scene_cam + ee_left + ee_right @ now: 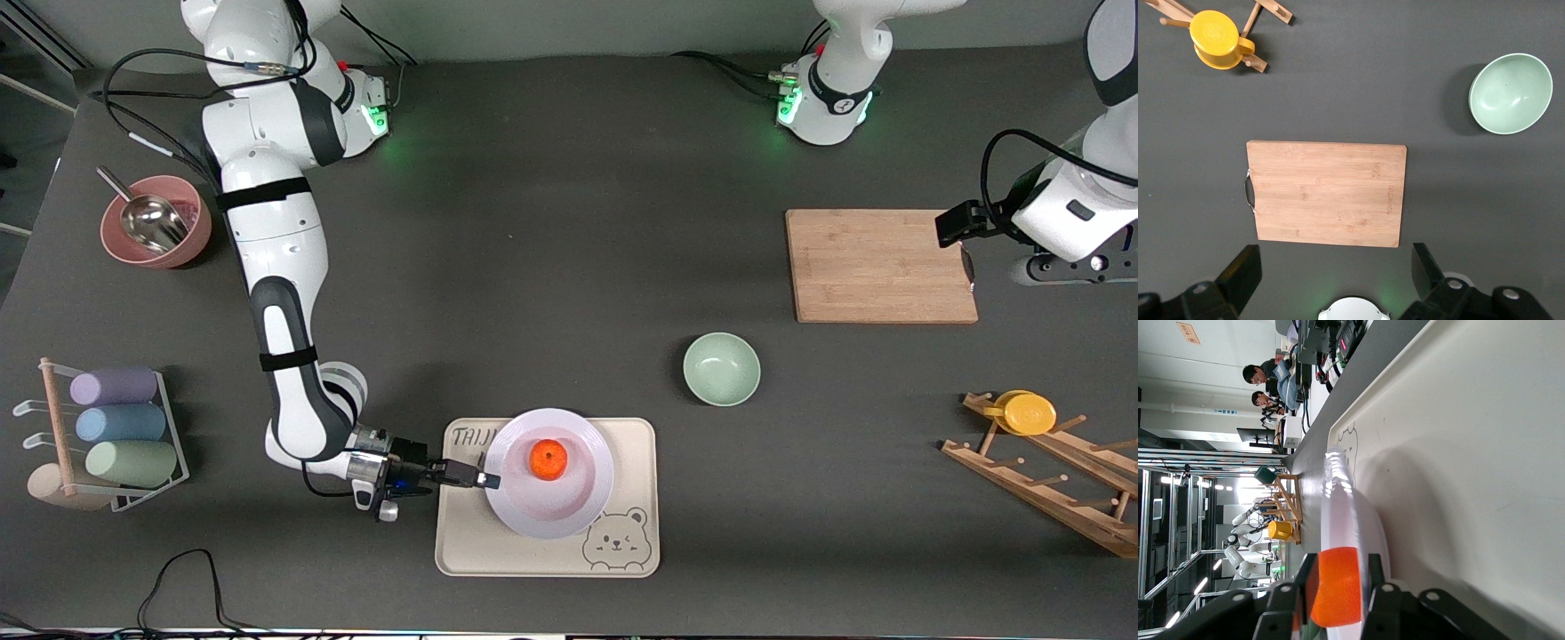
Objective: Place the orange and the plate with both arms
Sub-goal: 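Open the right gripper and pull it back from the plate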
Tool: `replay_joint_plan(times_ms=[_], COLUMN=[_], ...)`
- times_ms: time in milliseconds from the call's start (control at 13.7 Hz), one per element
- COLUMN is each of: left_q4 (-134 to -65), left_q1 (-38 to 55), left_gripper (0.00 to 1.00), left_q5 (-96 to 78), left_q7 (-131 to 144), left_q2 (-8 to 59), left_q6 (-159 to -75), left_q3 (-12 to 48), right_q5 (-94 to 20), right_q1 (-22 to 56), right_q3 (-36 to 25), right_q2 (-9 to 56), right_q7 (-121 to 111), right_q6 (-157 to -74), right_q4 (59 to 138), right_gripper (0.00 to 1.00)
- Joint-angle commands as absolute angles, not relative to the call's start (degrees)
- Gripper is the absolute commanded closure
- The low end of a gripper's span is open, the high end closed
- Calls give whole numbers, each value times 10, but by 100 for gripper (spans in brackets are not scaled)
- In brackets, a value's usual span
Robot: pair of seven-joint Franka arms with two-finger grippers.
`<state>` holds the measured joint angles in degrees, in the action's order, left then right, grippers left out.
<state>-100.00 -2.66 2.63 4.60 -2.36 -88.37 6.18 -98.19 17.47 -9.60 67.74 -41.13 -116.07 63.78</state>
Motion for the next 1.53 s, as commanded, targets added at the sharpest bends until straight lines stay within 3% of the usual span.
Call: replay_joint_plan(times_ms=[0, 438, 730, 948, 1240, 1459], left_q4=[-997, -997, -997, -997, -998, -998], left_q1=[-18, -18, -18, -18, -18, -18], left_gripper=[0, 0, 0, 0, 0, 0], left_q5=[25, 25, 25, 25, 25, 25], left_q7=[57, 57, 57, 57, 57, 57], left_q2=[-25, -24, -24, -24, -24, -23], left_q6=[-878, -882, -882, -882, -882, -882], left_q3=[58, 59, 58, 58, 58, 59], right_q5=[-969, -914, -784, -685, -489, -345], right_q1=[172, 164, 143, 127, 92, 81], right_q3=[-99, -109, -120, -120, -122, -122], right_q2=[676, 667, 623, 560, 446, 336], right_q7=[-415, -404, -310, -268, -266, -233], right_q6=[-1161, -1160, -1134, -1081, -983, -913], right_q4=[637, 641, 654, 691, 744, 779], right_gripper=[60, 56, 54, 47, 29, 25])
